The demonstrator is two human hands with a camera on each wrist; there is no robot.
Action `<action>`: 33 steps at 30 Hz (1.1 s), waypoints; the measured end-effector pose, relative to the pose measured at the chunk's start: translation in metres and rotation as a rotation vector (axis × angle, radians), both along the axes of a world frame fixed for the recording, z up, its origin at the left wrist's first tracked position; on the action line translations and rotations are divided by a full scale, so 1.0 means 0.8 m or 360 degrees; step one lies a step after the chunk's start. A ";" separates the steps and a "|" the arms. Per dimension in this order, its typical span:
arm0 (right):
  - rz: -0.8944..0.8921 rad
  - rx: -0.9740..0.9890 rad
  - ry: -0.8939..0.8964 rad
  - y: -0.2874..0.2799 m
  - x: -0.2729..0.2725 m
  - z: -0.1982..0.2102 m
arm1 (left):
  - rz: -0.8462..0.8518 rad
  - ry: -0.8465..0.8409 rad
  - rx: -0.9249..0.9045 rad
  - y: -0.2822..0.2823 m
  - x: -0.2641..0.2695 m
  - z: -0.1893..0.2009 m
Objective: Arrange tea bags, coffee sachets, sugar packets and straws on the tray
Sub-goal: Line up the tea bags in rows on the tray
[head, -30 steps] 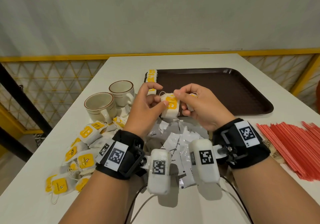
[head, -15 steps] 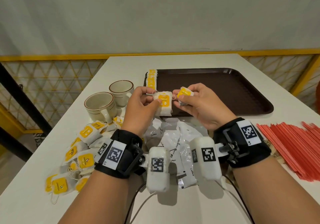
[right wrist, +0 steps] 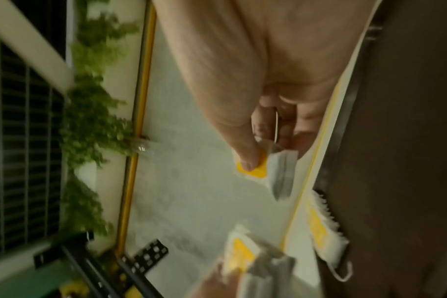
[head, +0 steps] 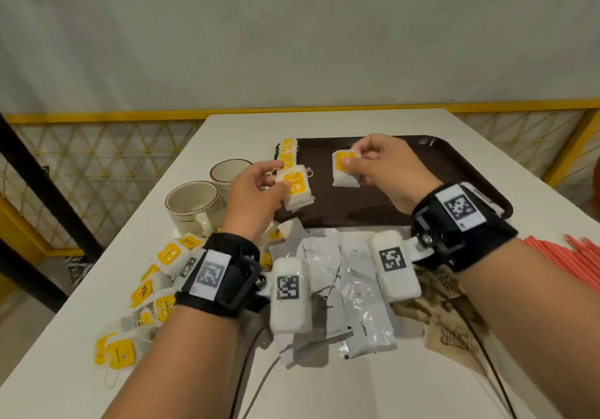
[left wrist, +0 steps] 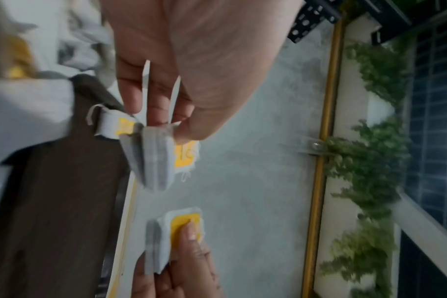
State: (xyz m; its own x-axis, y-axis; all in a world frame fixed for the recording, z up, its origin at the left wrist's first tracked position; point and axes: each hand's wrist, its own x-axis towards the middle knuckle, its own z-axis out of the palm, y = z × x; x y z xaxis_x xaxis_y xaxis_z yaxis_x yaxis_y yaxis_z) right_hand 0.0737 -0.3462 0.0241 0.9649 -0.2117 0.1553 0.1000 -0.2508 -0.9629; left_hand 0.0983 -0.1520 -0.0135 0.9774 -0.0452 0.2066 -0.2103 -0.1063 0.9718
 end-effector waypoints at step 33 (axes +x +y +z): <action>0.0262 -0.0474 0.0370 0.043 0.112 -0.036 | -0.0676 0.0162 0.1624 -0.002 0.159 0.038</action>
